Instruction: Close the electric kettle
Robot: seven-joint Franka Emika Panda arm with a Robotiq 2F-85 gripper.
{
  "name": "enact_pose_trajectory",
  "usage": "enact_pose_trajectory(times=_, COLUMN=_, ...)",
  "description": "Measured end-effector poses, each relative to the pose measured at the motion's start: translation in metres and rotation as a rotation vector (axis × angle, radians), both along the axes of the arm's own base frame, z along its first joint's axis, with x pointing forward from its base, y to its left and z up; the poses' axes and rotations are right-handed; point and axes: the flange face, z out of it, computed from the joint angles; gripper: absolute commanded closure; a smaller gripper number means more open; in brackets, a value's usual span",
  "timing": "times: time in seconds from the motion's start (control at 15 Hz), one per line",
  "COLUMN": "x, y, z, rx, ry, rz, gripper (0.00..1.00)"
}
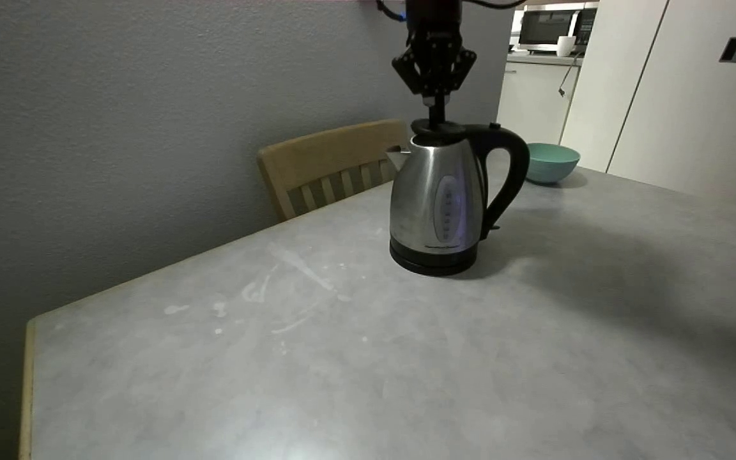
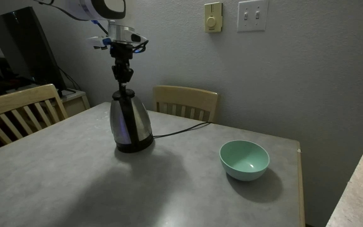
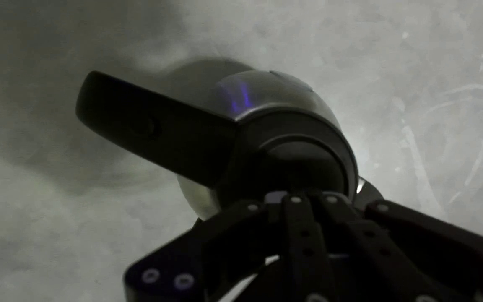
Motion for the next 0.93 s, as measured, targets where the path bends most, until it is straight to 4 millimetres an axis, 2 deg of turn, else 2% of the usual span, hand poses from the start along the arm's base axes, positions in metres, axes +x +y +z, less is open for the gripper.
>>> enact_pose_trajectory(times=0.07, x=0.001, y=-0.001, z=-0.009, rx=0.013, ry=0.012, rz=-0.007, gripper=1.00)
enact_pose_trajectory(times=0.2, x=0.003, y=-0.003, z=-0.014, rx=0.031, ry=0.024, rz=-0.014, gripper=1.00)
enact_pose_trajectory(times=0.6, x=0.005, y=0.002, z=-0.010, rx=0.027, ry=0.023, rz=-0.004, gripper=1.00)
enact_pose_trajectory(times=0.73, x=0.005, y=0.008, z=0.004, rx=-0.008, ry=-0.011, rz=0.011, gripper=1.00)
enact_pose_trajectory(times=0.93, x=0.001, y=0.016, z=0.052, rx=-0.071, ry=-0.088, rz=0.022, gripper=1.00)
